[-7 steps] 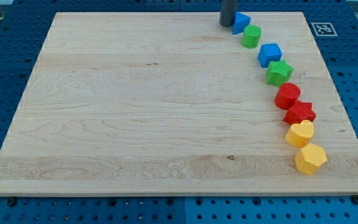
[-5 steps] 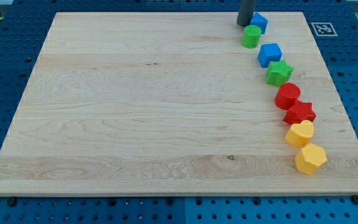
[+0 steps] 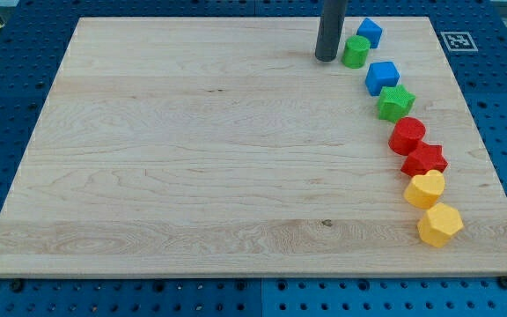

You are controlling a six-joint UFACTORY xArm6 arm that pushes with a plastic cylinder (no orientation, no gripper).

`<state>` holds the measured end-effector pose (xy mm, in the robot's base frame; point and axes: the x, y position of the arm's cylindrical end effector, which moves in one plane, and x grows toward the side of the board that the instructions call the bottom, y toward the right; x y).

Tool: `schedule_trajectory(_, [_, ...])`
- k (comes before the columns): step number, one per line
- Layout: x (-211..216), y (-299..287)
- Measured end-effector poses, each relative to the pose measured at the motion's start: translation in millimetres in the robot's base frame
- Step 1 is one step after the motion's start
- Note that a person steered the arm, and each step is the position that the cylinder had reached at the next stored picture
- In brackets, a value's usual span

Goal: Move the green circle slightly to the right

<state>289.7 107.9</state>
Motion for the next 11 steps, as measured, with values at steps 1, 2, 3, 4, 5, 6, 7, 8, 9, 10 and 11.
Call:
schedule_trajectory(1, [0, 2])
schedule_trajectory(2, [0, 29])
schedule_trajectory(3, [0, 58])
schedule_trajectory(4, [4, 61])
schedule_trajectory(5, [12, 50])
schedule_trajectory(6, [22, 20])
schedule_trajectory(7, [13, -34])
schedule_trajectory(8, [-6, -72])
schedule_trajectory(9, [-43, -69])
schedule_trajectory(10, [-93, -44])
schedule_trajectory(11, [-98, -39])
